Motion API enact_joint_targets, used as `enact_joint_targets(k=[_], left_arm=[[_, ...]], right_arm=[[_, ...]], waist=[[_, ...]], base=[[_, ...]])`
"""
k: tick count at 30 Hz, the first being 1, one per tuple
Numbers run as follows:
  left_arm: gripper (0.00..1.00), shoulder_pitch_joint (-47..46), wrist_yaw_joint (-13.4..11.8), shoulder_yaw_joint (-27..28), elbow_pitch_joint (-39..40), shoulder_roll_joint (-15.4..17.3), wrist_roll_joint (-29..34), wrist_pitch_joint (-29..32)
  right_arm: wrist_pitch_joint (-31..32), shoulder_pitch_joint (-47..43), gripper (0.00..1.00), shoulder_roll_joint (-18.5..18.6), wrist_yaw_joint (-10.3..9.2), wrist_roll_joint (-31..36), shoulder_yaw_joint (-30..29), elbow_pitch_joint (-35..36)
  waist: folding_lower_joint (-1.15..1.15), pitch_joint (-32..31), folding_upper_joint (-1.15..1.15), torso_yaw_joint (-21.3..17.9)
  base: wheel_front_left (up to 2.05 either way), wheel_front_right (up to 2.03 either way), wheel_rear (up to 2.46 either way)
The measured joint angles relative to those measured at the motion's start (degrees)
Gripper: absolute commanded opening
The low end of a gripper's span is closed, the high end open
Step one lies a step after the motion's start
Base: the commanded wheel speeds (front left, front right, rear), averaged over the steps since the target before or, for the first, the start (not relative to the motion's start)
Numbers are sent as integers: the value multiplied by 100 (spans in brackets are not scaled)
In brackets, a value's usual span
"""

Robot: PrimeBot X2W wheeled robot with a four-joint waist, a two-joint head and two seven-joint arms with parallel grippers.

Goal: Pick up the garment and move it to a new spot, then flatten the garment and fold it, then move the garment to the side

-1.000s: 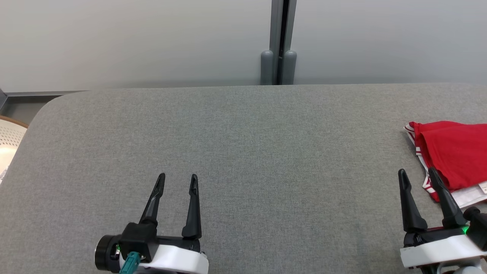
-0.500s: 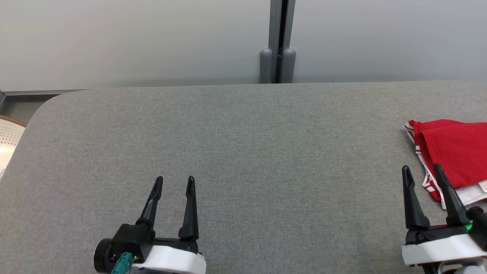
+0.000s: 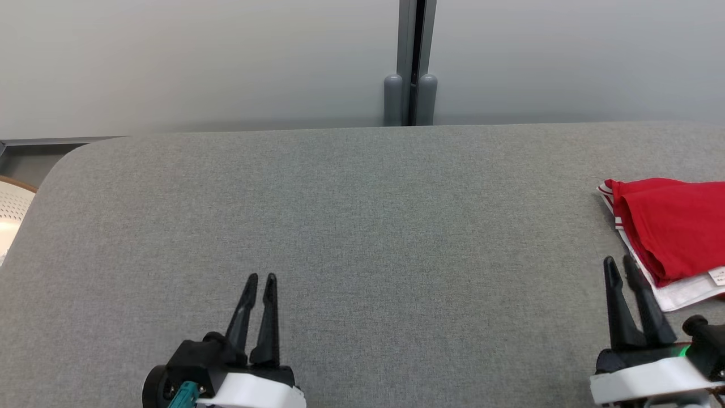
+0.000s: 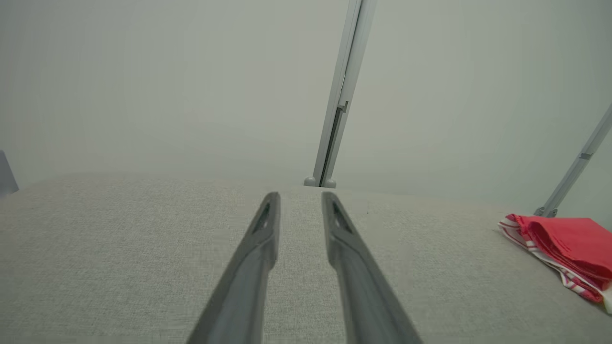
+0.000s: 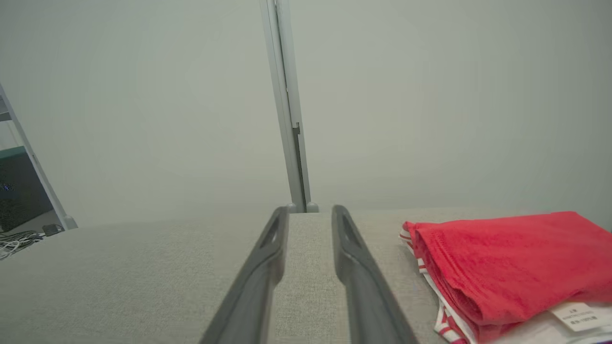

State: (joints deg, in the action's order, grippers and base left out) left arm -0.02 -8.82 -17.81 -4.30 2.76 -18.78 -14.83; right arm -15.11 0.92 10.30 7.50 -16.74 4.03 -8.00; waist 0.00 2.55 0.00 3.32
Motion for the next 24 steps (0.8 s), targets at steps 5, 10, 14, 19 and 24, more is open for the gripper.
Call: enact_joint_targets(k=[5, 10, 14, 19, 24], left_arm=[[0, 113, 27, 23, -115, 7, -272, 59], [0, 102, 155, 157, -172, 44, -920, 183], [0, 86, 231, 242, -230, 65, -1327, 271], [0, 65, 339, 353, -308, 96, -1788, 368], [0, 14, 432, 454, -374, 136, -2232, 454]], right_arm=[[54, -100, 0, -86, 0, -258, 26, -135], [210, -90, 0, -112, 0, -903, -19, -182], [304, -80, 0, -137, 0, -1298, -57, -209], [411, -48, 0, -158, 0, -1772, -115, -237], [522, 9, 0, -181, 0, -2219, -154, -256]], waist=[[0, -6, 0, -10], [0, -17, 0, -26], [0, -25, 0, -36], [0, -34, 0, -49], [0, -44, 0, -62]], base=[[0, 0, 0], [0, 0, 0], [0, 0, 0], [0, 0, 0], [0, 0, 0]])
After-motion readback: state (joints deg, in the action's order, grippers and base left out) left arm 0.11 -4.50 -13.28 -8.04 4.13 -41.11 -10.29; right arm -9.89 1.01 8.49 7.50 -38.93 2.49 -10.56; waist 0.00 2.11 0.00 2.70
